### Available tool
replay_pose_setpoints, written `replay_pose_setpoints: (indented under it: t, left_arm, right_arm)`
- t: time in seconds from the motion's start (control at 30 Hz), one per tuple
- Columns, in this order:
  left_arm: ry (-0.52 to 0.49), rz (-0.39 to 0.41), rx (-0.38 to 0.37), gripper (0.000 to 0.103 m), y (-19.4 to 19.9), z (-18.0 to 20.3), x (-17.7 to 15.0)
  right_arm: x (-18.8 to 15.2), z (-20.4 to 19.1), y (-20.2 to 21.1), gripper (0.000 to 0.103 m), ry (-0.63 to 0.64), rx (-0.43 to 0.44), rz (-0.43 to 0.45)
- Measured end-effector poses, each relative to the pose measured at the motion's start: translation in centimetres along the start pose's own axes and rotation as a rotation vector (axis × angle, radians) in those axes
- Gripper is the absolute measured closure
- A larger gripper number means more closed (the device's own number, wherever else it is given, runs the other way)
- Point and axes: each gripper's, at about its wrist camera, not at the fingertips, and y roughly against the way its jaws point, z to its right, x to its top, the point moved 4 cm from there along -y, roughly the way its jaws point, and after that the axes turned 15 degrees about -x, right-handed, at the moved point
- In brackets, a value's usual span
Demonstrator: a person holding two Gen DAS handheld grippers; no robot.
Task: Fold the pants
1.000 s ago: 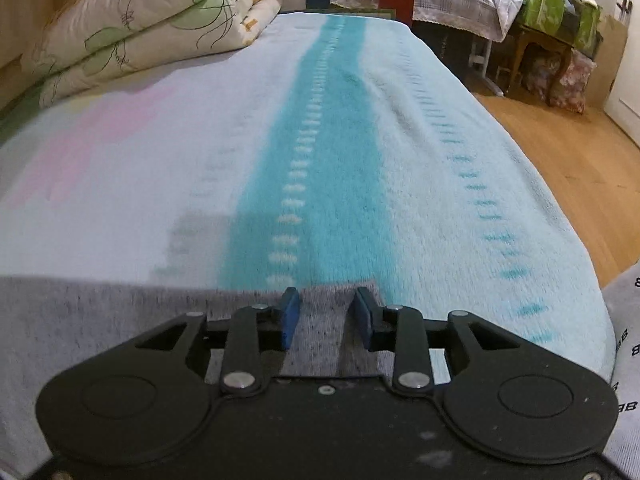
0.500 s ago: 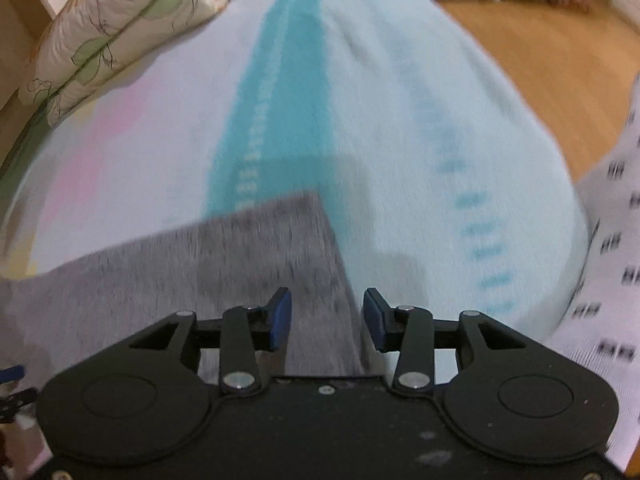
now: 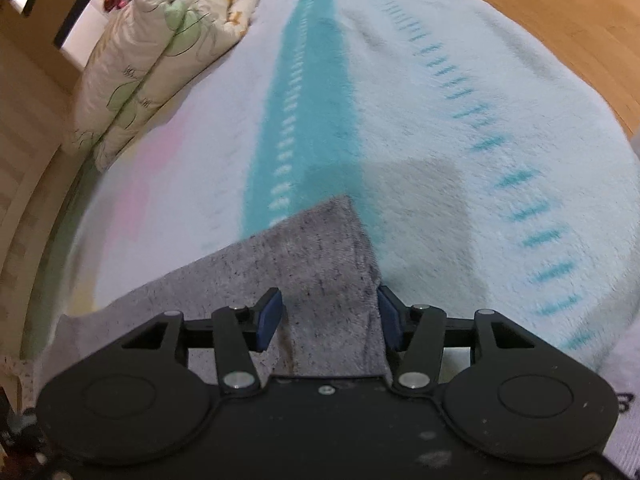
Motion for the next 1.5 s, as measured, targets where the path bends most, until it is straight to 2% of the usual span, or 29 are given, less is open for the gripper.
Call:
replay_pose_setpoints:
  t: [0.07, 0.1, 0.17, 0.23, 0.27, 0.37, 0.43, 0.6, 0.77, 0.97, 1.17, 1.27, 1.3, 1.37, 1.5]
  left_arm:
    - [-0.035, 0.006, -0.006, 0.012, -0.3, 1.1, 1.2]
    - [-0.046, 0.008, -0.012, 0.012, -0.6, 1.6, 1.9]
    - [-0.056, 0.015, -0.026, 0.012, -1.5, 2.6, 3.4]
    - [-0.066, 0.027, -0.029, 0.014, -2.5, 3.5, 5.0]
    - [-0.071, 0.030, -0.029, 0.021, -3.1, 4.0, 5.7]
    - [-0.059, 0.015, -0.043, 0.030, -5.4, 5.1, 7.8]
    - [-0.043, 0.008, -0.055, 0.030, -6.8, 5.7, 8.7]
    - [-0.037, -0.026, -0.026, 0.030, -9.9, 6.1, 9.4]
    - [-0.137, -0.054, 0.049, 0.027, -11.8, 7.0, 9.2]
    - [-0.137, -0.027, 0.004, 0.030, -9.0, 7.8, 8.2]
    - [-0.198, -0.069, -0.077, 0.029, -6.6, 9.5, 3.4]
    - [-0.180, -0.139, -0.105, 0.029, -7.7, 9.2, 1.1]
    - [-0.194, -0.136, -0.109, 0.029, -7.8, 9.1, 0.7]
    - [-0.221, -0.117, -0.099, 0.029, -7.2, 9.0, 0.4]
    - [-0.142, -0.036, -0.131, 0.029, -3.8, 7.1, 0.4]
  right_arm:
    - [-0.2, -0.8, 0.1, 0.054, 0.054, -0.026, 0.021]
    - [-0.4, -1.1, 0.2, 0.067, 0.077, -0.038, 0.030]
    - [-0.7, -1.5, 0.0, 0.085, 0.093, -0.022, 0.031]
    - [-0.9, -1.8, 0.0, 0.086, 0.106, -0.027, 0.047]
    - [-0.9, -1.8, 0.0, 0.087, 0.102, -0.025, 0.054]
    - [-0.9, -1.6, -0.2, 0.087, 0.080, -0.018, 0.065]
    - [-0.9, -1.6, -0.1, 0.087, 0.071, -0.016, 0.069]
    - [-1.1, -1.5, 0.1, 0.087, 0.064, -0.013, 0.075]
    - [-1.0, -1.6, 0.2, 0.087, 0.073, -0.022, 0.087]
    - [-1.2, -2.4, 1.5, 0.087, 0.113, -0.053, 0.132]
    - [-0.5, -4.4, 6.0, 0.087, 0.110, -0.018, 0.187]
    - [-0.1, -7.0, 9.2, 0.087, 0.145, 0.010, 0.213]
    - [-0.1, -8.0, 10.1, 0.087, 0.154, 0.017, 0.218]
    - [0.0, -10.6, 12.0, 0.087, 0.175, 0.036, 0.223]
    - [-0.3, -16.8, 14.5, 0.087, 0.222, 0.088, 0.208]
